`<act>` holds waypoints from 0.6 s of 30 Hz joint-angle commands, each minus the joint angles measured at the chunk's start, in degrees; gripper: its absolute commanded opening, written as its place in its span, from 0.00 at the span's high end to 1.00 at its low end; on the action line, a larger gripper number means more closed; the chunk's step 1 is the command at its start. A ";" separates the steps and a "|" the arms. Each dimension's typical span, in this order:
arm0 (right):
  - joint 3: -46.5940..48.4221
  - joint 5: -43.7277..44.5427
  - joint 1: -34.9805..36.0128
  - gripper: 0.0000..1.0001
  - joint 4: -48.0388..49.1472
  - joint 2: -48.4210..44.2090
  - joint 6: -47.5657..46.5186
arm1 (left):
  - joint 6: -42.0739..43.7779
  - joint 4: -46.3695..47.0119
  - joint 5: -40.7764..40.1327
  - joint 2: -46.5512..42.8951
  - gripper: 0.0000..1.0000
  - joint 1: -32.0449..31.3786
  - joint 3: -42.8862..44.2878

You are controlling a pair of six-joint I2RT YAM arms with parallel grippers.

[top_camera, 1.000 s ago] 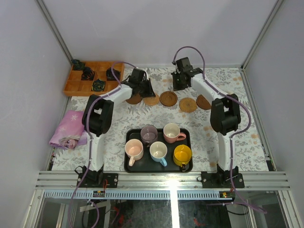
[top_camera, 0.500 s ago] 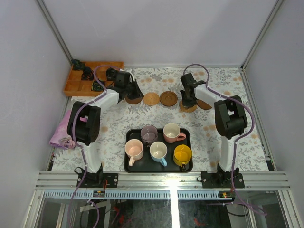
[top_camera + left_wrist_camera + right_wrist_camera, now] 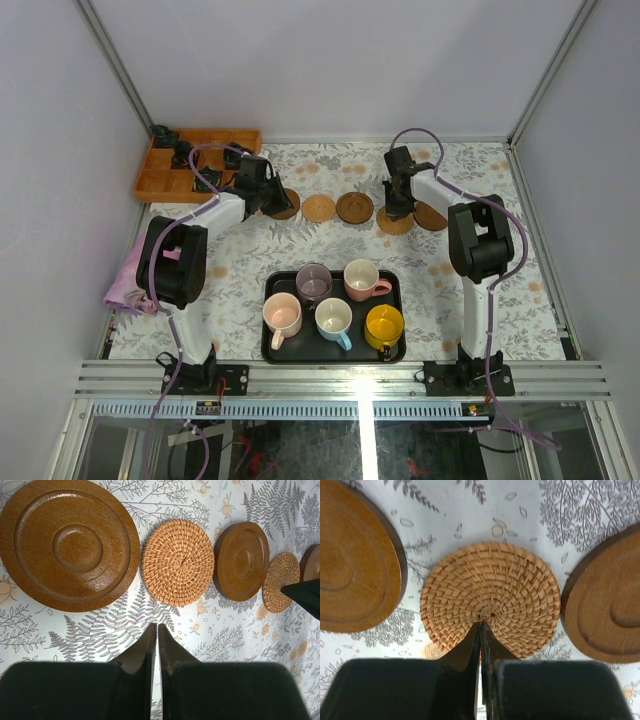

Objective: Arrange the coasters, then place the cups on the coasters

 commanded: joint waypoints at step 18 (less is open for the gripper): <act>10.45 -2.85 -2.46 1.00 -0.33 7.84 -1.06 | 0.05 1.53 -3.73 -2.57 0.97 1.68 -1.05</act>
